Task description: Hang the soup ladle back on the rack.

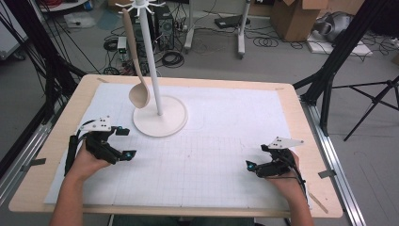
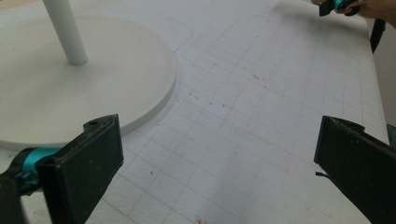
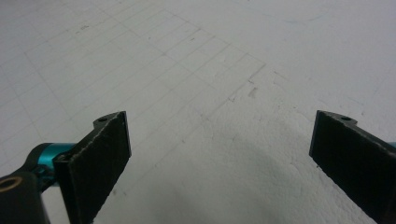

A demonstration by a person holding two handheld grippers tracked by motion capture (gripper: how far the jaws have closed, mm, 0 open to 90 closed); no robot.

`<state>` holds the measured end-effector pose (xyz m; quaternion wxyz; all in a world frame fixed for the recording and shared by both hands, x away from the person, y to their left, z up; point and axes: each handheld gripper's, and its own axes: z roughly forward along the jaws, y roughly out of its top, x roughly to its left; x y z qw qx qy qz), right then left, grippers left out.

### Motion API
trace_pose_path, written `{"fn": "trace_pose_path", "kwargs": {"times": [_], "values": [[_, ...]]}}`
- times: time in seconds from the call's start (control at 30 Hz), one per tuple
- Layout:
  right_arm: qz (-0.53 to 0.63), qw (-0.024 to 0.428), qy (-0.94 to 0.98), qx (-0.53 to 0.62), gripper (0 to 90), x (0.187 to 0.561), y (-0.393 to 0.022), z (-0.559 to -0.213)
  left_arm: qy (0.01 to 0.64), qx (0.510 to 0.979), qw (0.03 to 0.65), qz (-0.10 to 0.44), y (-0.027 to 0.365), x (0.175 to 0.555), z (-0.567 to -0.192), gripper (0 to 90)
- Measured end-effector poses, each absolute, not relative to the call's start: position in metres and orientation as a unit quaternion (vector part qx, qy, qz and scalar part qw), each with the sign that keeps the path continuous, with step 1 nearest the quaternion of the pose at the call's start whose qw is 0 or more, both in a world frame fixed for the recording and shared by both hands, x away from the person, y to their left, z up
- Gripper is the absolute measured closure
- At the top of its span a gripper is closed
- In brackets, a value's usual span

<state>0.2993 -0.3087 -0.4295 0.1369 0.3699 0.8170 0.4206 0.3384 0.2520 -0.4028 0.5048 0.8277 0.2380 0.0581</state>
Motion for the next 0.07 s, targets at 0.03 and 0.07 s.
{"fn": "trace_pose_path", "kwargs": {"times": [0.03, 0.07], "values": [[0.419, 0.137, 0.817, 0.371, 4.5, 0.2995, -0.309, -0.4295, 0.24, 0.829, 0.501, 0.06, 0.2515, 0.3388, -0.4035, 1.7], [0.419, 0.137, 0.817, 0.371, 4.5, 0.2997, -0.309, -0.4298, 0.241, 0.833, 0.495, 0.063, 0.2514, 0.3392, -0.4045, 1.7]]}}
